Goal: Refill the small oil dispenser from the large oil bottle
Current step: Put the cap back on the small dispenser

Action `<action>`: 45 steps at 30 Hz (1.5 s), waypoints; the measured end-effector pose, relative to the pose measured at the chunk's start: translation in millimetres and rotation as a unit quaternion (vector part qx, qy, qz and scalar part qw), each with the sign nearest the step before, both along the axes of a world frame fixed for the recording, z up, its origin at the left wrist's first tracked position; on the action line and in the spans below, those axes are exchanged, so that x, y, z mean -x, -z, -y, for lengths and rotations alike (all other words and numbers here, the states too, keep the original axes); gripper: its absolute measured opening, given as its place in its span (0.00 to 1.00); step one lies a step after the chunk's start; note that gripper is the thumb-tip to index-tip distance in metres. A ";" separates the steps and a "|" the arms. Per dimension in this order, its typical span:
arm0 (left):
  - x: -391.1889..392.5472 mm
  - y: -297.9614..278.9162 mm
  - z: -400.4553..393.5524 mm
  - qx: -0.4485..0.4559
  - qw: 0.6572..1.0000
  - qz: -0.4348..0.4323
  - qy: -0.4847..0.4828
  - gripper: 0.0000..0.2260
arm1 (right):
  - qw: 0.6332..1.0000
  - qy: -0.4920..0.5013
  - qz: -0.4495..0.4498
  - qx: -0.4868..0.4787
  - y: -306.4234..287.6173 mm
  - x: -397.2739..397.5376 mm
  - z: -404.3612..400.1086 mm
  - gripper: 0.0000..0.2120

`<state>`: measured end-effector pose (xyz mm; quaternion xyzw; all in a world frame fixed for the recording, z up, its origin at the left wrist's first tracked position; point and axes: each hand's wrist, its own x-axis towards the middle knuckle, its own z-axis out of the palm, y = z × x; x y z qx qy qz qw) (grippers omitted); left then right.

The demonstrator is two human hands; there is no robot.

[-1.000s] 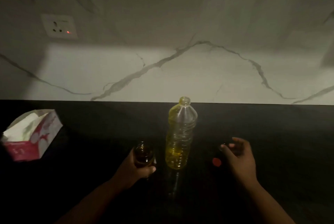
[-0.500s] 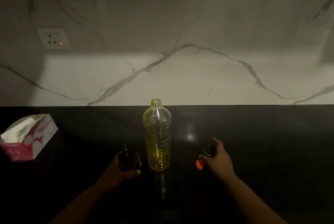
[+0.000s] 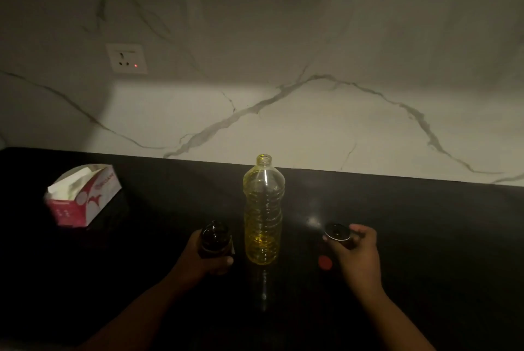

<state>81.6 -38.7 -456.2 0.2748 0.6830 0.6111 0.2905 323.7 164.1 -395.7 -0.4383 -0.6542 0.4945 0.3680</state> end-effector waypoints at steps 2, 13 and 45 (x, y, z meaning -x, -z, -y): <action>-4.3 -0.1 0.6 -0.020 0.999 0.015 -0.029 0.31 | 0.996 -0.046 -0.066 0.034 -22.4 2.4 26.3 0.22; -8.5 1.4 9.0 -0.004 0.998 -0.016 -0.066 0.34 | 0.953 -0.304 0.002 0.001 -63.6 61.0 104.5 0.26; 33.2 -4.2 11.7 0.008 0.990 -0.095 0.103 0.28 | 0.891 -0.277 0.278 -0.226 -63.6 160.7 125.7 0.16</action>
